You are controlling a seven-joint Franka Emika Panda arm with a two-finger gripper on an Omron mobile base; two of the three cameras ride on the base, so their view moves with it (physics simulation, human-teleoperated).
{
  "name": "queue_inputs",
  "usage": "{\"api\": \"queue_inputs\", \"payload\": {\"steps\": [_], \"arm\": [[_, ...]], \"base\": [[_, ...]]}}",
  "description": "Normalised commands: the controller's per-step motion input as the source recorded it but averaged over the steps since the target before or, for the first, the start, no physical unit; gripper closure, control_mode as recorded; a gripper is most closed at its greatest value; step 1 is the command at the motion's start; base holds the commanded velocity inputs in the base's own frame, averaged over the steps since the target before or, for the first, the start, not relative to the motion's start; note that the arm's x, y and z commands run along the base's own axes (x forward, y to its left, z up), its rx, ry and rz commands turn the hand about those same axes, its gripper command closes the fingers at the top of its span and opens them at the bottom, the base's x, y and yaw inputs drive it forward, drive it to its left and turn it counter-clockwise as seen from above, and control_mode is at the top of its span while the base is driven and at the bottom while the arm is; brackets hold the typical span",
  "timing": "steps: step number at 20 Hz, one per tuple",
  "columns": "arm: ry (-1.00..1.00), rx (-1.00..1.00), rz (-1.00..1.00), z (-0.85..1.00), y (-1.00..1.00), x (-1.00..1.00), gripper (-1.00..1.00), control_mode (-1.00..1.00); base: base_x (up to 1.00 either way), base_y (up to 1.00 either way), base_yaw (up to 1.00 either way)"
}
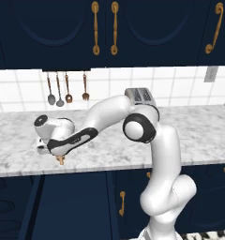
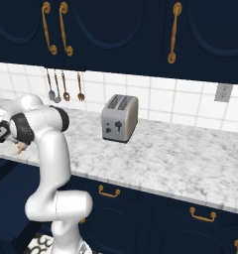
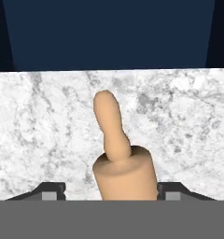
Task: Pick the rolling pin from the drawer and place it on the counter.
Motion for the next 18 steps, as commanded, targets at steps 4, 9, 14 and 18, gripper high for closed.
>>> {"api": "queue_inputs", "payload": {"steps": [4,9,14,18], "arm": [[0.0,0.03,-0.04,0.6,-0.91,-0.06,-1.0,-1.0],[-0.02,0.05,-0.02,0.61,-1.0,-0.71,-1.0,-1.0],[-0.1,0.25,0.0,0.95,-1.0,-0.92,-1.0,-1.0],[-0.11,0.49,0.0,1.0,-1.0,-0.47,-1.0,-1.0]], "base": [[0.0,0.0,0.0],[0.0,0.0,0.0],[0.0,0.0,0.0],[0.0,0.0,0.0]]}}
